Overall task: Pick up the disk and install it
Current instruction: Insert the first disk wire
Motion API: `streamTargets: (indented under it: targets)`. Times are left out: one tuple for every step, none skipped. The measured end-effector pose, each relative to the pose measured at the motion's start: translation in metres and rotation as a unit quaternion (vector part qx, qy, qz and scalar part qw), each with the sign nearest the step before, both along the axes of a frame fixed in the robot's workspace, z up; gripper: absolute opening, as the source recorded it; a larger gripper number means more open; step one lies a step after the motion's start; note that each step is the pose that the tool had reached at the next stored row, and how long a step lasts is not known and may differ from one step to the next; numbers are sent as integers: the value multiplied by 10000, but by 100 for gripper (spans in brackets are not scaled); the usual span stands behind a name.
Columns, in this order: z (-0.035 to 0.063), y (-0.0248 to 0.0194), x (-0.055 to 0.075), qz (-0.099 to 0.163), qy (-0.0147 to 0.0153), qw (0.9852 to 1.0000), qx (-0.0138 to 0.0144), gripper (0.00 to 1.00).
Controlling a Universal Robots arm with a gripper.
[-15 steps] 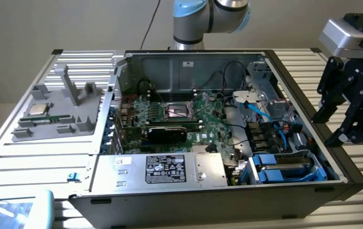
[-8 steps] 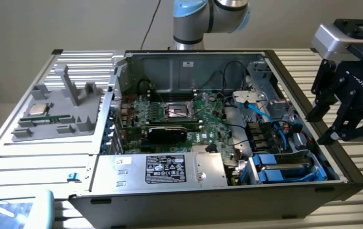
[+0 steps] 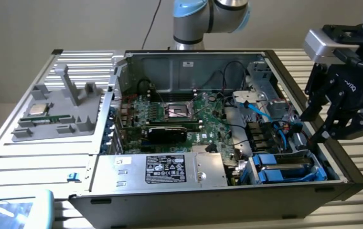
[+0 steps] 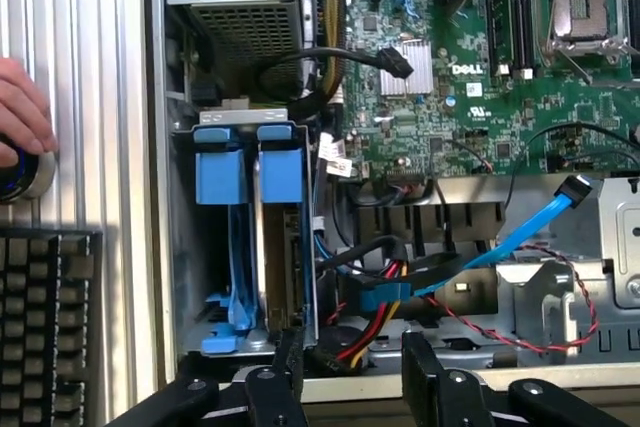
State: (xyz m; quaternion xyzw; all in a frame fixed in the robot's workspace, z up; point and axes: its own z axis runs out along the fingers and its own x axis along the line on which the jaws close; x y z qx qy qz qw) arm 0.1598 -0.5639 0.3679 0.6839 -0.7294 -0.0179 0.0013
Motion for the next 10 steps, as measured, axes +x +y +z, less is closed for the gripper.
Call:
streamTargets:
  targets:
    - [-11,11,0,-2,2,10000,-2,52]
    - [-23,18,0,-5,6,10000,-2,52]
    - [-37,19,1,-10,14,10000,-2,52]
    - [-50,22,1,-24,27,10000,-2,52]
    - [-63,28,1,-45,44,10000,-3,52]
    - [-71,29,1,-68,73,9999,-2,52]
    - [-77,29,0,-96,102,9999,-3,52]
    - [-84,30,0,-122,126,9998,-3,52]
    - [-93,31,0,-137,144,9998,-2,52]
    - [-104,30,-1,-144,153,9998,-1,52]
